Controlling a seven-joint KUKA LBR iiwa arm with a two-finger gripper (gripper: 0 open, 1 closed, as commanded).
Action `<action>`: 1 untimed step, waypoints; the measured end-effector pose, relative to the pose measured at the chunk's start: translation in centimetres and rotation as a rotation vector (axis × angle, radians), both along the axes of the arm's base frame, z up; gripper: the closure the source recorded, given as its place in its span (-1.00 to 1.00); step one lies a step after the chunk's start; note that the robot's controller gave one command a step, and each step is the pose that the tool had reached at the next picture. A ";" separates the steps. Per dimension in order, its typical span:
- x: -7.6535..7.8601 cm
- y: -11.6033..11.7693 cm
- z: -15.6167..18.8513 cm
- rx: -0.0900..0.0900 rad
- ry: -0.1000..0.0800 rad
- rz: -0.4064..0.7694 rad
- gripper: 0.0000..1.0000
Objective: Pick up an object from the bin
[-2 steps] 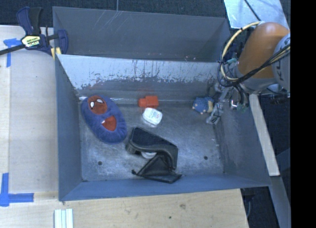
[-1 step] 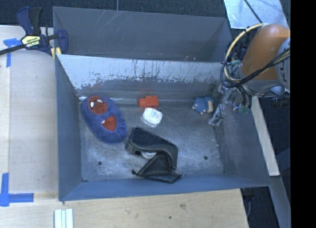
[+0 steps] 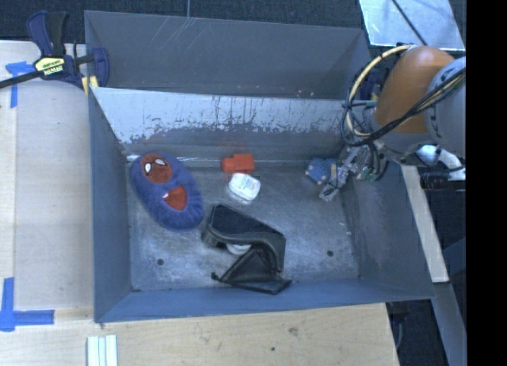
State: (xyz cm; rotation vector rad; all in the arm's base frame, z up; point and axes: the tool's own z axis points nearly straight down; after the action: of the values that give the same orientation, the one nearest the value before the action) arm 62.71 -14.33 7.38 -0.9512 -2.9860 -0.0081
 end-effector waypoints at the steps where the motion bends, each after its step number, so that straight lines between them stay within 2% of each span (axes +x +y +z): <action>1: 0.0 0.1 0.1 -0.004 -0.003 0.004 -1.00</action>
Offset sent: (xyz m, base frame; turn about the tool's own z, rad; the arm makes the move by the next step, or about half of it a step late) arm 0.0000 0.0000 0.0000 0.0000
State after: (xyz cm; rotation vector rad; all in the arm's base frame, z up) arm 62.73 -14.22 7.47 -0.9462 -2.9915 -0.0033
